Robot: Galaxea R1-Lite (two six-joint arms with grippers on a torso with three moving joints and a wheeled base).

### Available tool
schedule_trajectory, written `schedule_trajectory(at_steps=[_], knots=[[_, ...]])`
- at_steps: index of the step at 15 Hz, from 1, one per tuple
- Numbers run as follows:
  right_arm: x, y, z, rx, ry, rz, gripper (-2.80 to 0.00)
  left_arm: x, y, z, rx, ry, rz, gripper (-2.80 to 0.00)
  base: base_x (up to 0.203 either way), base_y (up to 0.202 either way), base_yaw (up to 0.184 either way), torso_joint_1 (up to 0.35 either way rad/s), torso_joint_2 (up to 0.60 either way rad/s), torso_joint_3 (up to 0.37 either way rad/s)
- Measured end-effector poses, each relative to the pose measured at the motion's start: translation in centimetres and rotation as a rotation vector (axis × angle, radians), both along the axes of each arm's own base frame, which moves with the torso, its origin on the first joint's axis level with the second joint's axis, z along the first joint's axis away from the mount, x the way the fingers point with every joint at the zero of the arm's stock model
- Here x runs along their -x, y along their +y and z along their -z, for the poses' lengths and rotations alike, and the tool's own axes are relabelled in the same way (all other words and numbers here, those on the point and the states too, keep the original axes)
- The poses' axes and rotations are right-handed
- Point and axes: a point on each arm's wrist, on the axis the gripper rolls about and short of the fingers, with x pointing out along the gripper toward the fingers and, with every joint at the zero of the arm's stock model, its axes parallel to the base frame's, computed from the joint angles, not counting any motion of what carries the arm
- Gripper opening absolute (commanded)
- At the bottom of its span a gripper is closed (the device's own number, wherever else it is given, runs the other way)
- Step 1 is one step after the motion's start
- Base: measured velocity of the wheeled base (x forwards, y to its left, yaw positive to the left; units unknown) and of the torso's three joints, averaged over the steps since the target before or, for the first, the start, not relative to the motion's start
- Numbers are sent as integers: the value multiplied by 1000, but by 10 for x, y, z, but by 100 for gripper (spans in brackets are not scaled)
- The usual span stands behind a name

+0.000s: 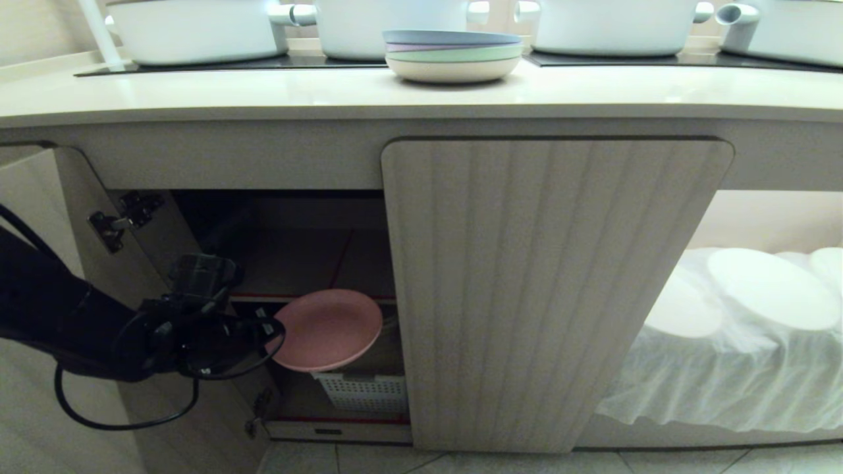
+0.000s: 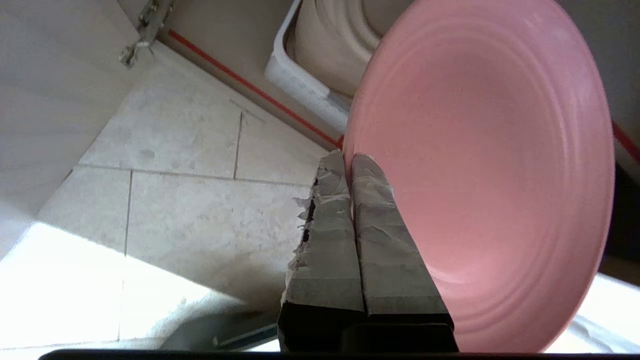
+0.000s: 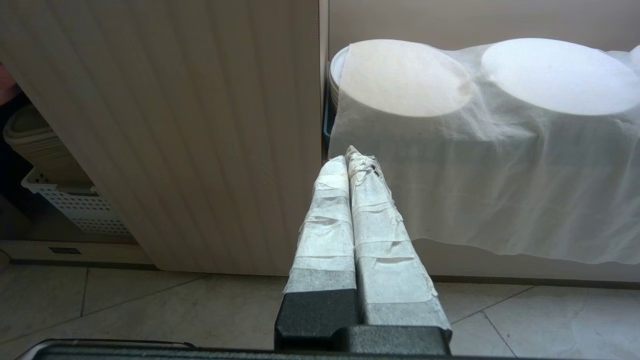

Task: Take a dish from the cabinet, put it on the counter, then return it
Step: Take the plate from the cabinet

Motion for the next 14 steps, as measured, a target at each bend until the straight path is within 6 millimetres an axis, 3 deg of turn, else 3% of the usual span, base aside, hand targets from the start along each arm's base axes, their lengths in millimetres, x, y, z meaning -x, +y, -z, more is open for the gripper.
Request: schedule_trajectory(at_steps=[9, 14], knots=[[0, 0, 0, 0, 0, 0, -280, 21, -1, -5, 20, -18, 29, -280, 0, 0, 0, 0, 0, 0], [0, 0, 0, 0, 0, 0, -280, 41, 1, 6, -20, -71, 74, -280, 0, 0, 0, 0, 0, 0]])
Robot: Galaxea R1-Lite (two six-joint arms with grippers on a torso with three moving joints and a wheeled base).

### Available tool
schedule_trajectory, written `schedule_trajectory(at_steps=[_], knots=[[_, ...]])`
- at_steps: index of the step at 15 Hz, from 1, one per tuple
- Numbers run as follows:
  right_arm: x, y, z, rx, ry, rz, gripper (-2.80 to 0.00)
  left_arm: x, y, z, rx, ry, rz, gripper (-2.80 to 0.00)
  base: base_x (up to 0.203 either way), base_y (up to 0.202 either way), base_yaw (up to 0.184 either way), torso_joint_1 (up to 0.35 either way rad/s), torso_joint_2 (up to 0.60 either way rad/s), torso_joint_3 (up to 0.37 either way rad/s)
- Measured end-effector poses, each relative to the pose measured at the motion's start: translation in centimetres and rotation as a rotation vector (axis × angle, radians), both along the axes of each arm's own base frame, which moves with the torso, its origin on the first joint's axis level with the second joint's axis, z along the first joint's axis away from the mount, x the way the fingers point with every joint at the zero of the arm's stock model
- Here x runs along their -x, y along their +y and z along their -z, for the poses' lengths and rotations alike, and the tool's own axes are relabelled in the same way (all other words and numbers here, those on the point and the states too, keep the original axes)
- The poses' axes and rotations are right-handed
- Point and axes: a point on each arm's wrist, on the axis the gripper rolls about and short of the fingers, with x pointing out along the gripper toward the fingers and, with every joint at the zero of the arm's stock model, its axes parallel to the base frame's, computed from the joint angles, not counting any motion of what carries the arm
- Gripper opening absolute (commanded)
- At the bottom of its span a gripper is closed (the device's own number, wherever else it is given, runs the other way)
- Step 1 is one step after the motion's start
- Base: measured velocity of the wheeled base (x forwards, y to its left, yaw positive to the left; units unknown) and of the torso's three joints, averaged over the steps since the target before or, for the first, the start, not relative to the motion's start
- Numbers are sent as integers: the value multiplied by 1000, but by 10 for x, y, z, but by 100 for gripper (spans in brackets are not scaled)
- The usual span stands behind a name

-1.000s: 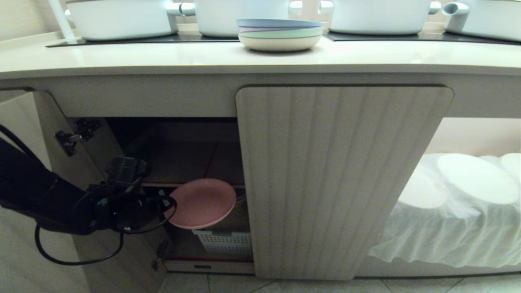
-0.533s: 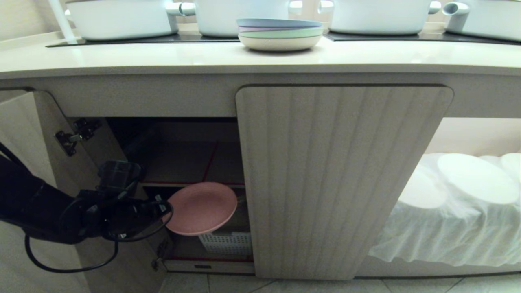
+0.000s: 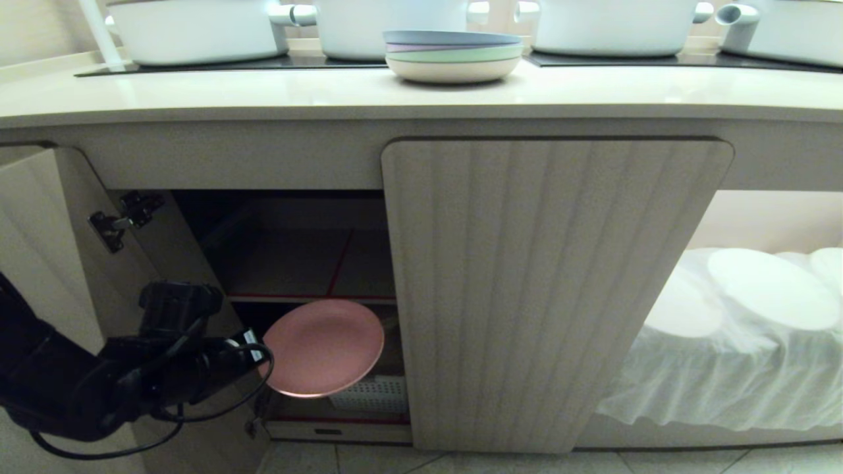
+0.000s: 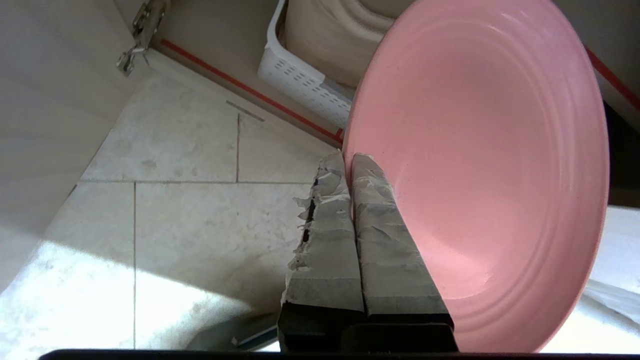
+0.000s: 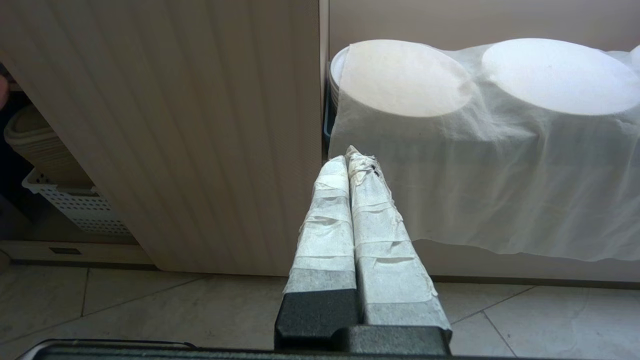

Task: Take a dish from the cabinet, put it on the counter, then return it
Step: Take the plate from the cabinet, then place it on the table

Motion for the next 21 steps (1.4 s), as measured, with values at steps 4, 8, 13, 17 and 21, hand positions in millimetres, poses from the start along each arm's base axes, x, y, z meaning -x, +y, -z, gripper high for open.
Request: schedule_trajectory(at_steps=[4, 8, 13, 17, 21], knots=[[0, 0, 0, 0, 0, 0, -280, 18, -2, 6, -12, -9, 27, -280, 0, 0, 0, 0, 0, 0], [0, 0, 0, 0, 0, 0, -280, 34, -6, 7, -13, 0, 51, -280, 0, 0, 0, 0, 0, 0], [0, 0, 0, 0, 0, 0, -280, 51, -6, 5, -10, 6, 61, -280, 0, 0, 0, 0, 0, 0], [0, 0, 0, 0, 0, 0, -280, 67, -4, 7, -6, 25, 61, -280, 0, 0, 0, 0, 0, 0], [0, 0, 0, 0, 0, 0, -280, 84, -1, 8, 0, 41, 63, -280, 0, 0, 0, 0, 0, 0]])
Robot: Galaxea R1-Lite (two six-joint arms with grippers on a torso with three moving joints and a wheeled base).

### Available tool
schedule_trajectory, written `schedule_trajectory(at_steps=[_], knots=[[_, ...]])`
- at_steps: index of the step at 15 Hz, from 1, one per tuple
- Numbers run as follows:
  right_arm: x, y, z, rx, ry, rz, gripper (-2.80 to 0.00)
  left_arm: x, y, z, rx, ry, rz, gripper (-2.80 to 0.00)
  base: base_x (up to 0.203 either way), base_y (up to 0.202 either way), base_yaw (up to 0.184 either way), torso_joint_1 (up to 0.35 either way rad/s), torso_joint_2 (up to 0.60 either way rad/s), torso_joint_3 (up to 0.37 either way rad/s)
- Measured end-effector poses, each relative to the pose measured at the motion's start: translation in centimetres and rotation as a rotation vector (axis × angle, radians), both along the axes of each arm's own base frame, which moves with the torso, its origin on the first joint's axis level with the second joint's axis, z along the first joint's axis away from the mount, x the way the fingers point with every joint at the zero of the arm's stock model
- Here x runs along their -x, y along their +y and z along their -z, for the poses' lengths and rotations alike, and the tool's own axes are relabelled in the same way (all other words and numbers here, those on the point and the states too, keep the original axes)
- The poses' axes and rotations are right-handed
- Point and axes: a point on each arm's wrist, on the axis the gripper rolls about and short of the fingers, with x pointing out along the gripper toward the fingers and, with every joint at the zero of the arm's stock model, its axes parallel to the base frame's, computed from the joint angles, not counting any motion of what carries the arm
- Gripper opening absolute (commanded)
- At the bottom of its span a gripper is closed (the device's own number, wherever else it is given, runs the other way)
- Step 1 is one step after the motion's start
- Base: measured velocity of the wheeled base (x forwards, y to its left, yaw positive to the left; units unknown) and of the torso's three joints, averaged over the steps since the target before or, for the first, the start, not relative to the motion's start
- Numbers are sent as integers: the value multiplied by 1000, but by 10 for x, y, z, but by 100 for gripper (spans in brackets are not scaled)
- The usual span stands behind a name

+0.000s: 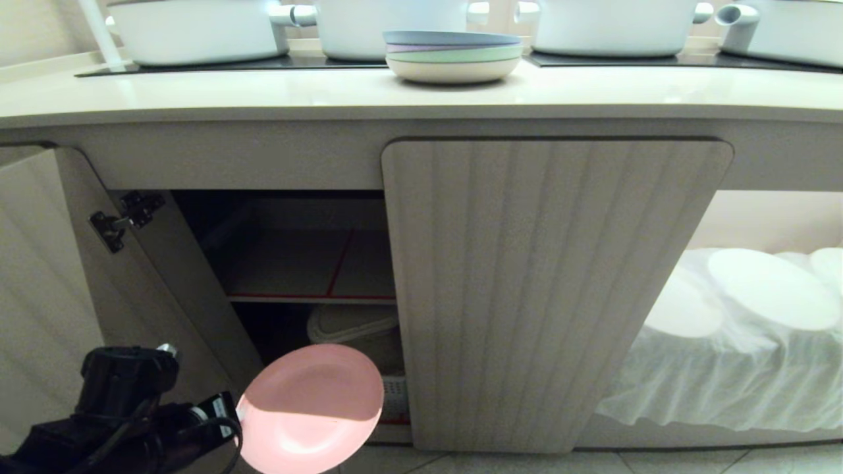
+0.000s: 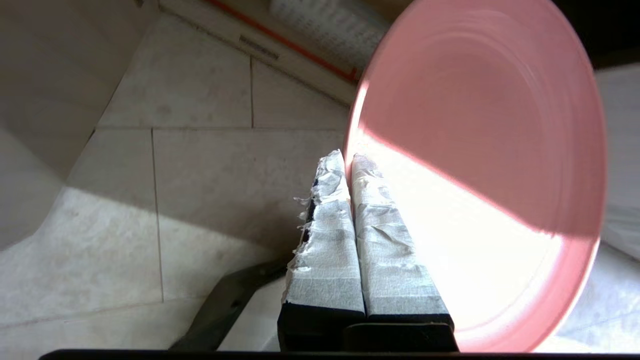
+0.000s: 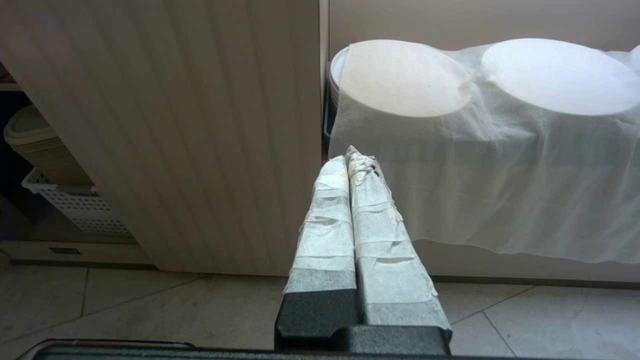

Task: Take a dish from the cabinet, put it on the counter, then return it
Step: Place it on the table

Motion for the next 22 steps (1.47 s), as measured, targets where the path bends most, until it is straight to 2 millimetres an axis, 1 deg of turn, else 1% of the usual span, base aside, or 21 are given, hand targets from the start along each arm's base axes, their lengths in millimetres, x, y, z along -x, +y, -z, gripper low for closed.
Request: schedule_trajectory(at_steps=[7, 10, 13, 19, 22], knots=[[0, 0, 0, 0, 0, 0, -280, 28, 4, 2, 5, 18, 6, -280, 0, 0, 0, 0, 0, 0], [0, 0, 0, 0, 0, 0, -280, 38, 5, 2, 14, 16, 13, -280, 0, 0, 0, 0, 0, 0], [0, 0, 0, 0, 0, 0, -280, 41, 6, 0, 41, 4, -10, -280, 0, 0, 0, 0, 0, 0], [0, 0, 0, 0, 0, 0, -280, 55, 4, -5, 73, -5, 1, -280, 0, 0, 0, 0, 0, 0], [0, 0, 0, 0, 0, 0, -280, 58, 4, -6, 73, -8, 7, -280, 0, 0, 0, 0, 0, 0]])
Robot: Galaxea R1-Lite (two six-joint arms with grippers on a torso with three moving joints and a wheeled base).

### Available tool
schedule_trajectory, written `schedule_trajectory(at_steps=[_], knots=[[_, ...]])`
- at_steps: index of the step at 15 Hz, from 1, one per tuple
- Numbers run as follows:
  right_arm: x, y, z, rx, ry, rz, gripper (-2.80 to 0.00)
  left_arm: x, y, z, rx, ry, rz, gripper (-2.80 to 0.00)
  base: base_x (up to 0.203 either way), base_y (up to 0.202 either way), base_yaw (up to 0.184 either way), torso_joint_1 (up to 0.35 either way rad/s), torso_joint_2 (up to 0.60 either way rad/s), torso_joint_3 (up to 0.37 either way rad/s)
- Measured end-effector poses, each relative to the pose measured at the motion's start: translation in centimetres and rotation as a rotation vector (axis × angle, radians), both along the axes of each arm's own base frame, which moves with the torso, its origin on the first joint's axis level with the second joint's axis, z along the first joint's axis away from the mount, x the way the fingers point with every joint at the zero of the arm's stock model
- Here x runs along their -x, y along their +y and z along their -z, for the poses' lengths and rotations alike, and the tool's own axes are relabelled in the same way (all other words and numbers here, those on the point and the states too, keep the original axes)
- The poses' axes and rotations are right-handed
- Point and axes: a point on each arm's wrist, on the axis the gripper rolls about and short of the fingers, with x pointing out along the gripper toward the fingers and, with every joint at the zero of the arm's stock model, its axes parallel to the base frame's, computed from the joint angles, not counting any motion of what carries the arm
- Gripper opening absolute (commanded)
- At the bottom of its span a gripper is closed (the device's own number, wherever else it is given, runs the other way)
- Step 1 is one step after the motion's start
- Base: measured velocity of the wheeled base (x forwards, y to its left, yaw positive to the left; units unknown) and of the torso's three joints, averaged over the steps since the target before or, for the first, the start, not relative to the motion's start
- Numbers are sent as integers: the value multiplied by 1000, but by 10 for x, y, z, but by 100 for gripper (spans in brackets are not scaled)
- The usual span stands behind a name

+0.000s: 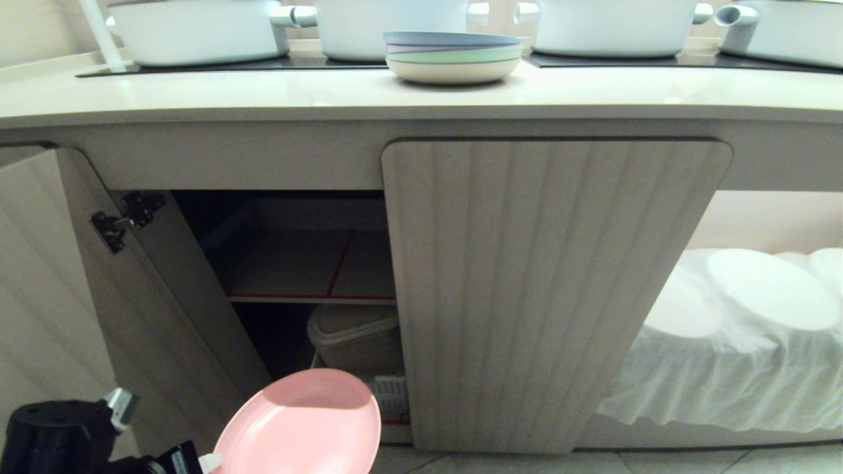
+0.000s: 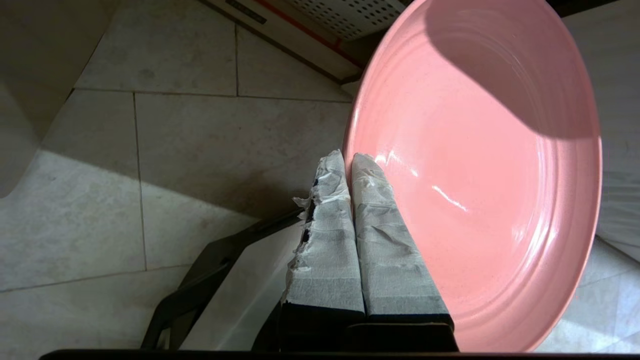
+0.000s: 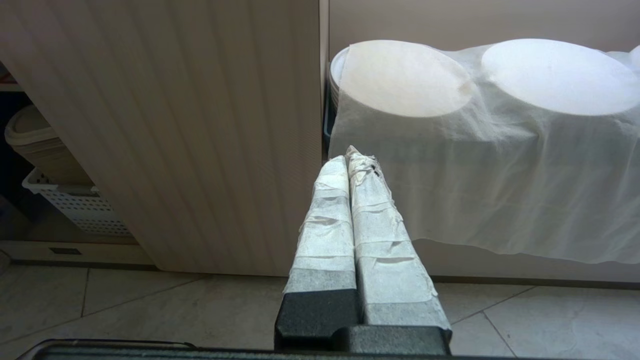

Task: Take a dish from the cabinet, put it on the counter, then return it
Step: Place it on the table

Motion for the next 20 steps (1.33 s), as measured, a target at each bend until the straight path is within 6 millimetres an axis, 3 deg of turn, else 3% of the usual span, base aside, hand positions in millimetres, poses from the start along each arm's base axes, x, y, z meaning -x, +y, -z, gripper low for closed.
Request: schedule_trajectory(at_steps=[20], knots=[[0, 0, 0, 0, 0, 0, -280, 3, 0, -1, 6, 6, 13, -280, 0, 0, 0, 0, 0, 0]])
